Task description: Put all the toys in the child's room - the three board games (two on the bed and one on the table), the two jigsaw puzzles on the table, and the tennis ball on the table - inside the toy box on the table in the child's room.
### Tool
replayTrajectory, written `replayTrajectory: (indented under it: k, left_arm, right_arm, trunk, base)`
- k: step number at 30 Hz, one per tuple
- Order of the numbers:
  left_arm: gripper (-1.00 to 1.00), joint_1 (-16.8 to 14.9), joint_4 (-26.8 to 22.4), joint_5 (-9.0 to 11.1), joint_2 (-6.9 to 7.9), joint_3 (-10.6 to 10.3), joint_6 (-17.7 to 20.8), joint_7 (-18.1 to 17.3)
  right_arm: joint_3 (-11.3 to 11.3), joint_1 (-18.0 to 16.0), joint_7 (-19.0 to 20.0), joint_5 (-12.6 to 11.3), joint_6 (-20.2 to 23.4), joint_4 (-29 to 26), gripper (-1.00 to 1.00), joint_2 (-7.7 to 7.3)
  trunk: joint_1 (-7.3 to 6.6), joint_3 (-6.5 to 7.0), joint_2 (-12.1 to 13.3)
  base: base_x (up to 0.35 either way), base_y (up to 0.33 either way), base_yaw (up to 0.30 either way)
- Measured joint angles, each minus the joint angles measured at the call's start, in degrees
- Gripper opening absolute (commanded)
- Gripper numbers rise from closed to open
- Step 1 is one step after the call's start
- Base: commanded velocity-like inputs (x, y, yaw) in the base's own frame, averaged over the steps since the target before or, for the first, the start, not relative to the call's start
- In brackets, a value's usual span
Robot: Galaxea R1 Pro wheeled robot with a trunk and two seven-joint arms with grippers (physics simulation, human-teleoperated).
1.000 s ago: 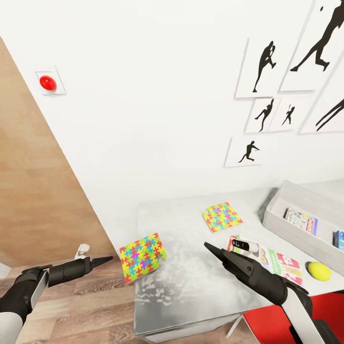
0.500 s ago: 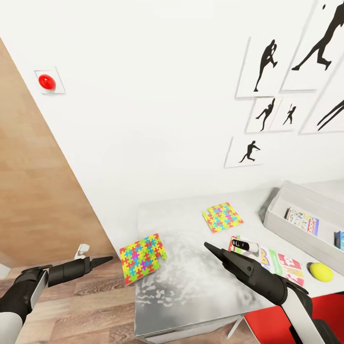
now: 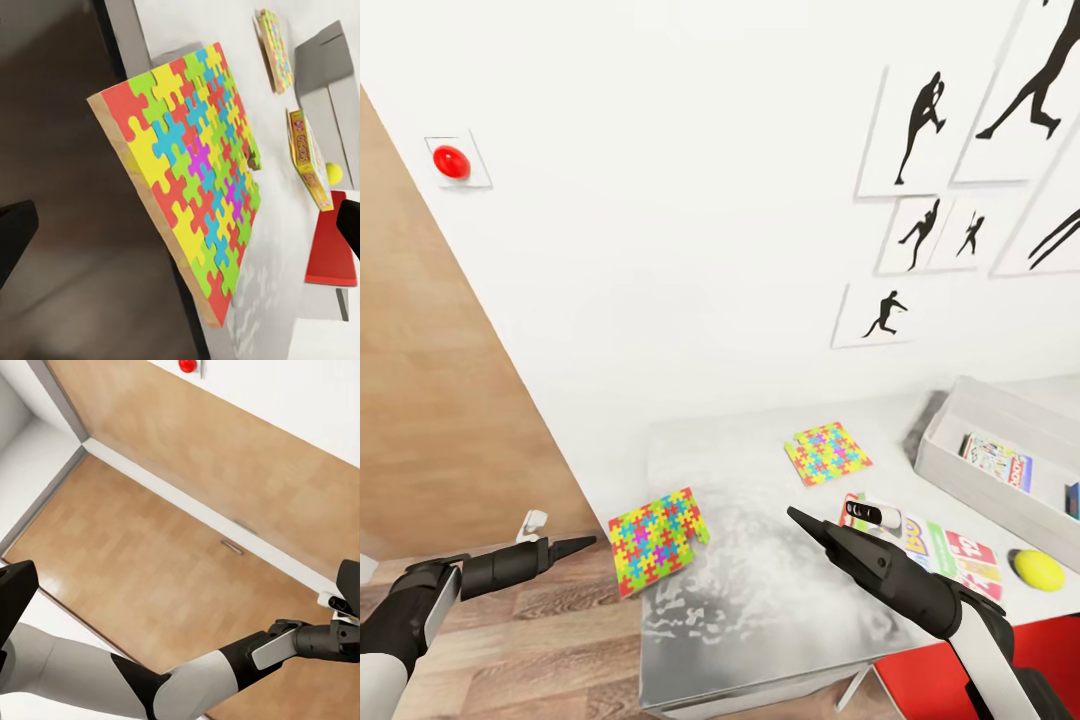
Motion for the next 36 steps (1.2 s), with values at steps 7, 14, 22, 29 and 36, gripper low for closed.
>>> replayTrajectory:
  k: [7, 14, 22, 29, 36]
  left_arm:
    - [1.0, 0.0, 0.0, 0.0, -0.02, 0.0, 0.0, 0.0]
    - [1.0, 0.0, 0.0, 0.0, -0.02, 0.0, -0.1, 0.0]
    - [1.0, 0.0, 0.0, 0.0, -0.02, 0.0, -0.1, 0.0]
    - [1.0, 0.0, 0.0, 0.0, -0.04, 0.0, -0.1, 0.0]
    - [1.0, 0.0, 0.0, 0.0, -0.06, 0.0, 0.0, 0.0]
  right_arm:
    - [0.0, 0.0, 0.0, 0.0, 0.0, 0.0, 1.0, 0.0]
    - [0.0, 0.0, 0.0, 0.0, 0.0, 0.0, 1.0, 0.0]
    - [0.0, 0.0, 0.0, 0.0, 0.0, 0.0, 1.0, 0.0]
    - [0.0, 0.0, 0.0, 0.0, 0.0, 0.0, 1.0, 0.0]
    - [0.0, 0.0, 0.0, 0.0, 0.0, 0.0, 1.0, 0.0]
  trunk:
    - [0.23, -0.19, -0.4]
    - [0.23, -0.19, -0.4]
    - [1.54, -1.26, -2.8]
    - [3.08, -2.52, -5.6]
    - [3.96, -3.25, -7.2]
  base:
    - [0.0, 0.0, 0.0]
    - [0.0, 0.0, 0.0]
    - [0.0, 0.0, 0.0]
    - [0.0, 0.0, 0.0]
    - [0.0, 0.0, 0.0]
